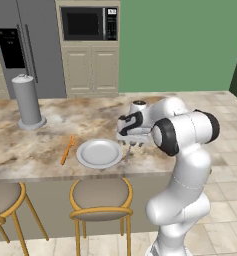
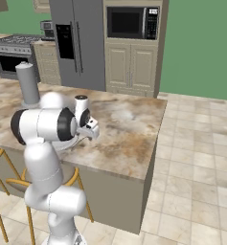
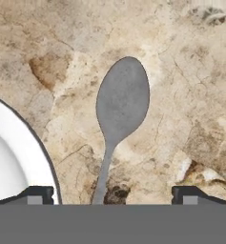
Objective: Take the fork and place it on the left side of the plate. Then take the spoon and place it on the right side of the plate. Make sure they're directly next to the plate.
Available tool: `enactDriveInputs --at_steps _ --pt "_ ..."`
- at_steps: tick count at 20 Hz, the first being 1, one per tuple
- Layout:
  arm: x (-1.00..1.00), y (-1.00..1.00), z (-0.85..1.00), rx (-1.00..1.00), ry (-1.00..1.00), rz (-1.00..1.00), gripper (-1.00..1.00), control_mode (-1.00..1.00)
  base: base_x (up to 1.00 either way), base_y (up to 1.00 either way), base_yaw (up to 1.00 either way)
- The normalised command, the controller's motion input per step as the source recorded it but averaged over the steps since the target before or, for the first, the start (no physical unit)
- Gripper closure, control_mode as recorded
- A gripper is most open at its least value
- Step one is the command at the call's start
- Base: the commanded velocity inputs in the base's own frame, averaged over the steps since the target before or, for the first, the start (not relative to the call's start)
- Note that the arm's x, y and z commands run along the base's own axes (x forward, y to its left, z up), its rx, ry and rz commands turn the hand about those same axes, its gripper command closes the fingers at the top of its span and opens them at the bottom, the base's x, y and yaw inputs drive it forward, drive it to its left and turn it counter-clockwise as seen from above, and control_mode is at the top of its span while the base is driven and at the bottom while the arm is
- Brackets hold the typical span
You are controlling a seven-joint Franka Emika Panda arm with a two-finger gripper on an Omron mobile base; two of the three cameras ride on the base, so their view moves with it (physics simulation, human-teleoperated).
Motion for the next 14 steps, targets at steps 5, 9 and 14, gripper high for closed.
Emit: enactDriveInputs --at_steps 5,9,14 --pt "-0.33 0.0 0.4 0.0 0.0 0.01 -1.0 -1.0 0.0 0.0 0.0" --pt "-0.56 0.0 0.36 0.0 -0.01 0.11 -1.0 -1.0 0.0 0.0 0.0" --pt "-0.7 0.0 0.26 0.0 0.0 0.13 -1.0 -1.0 0.0 0.0 0.0"
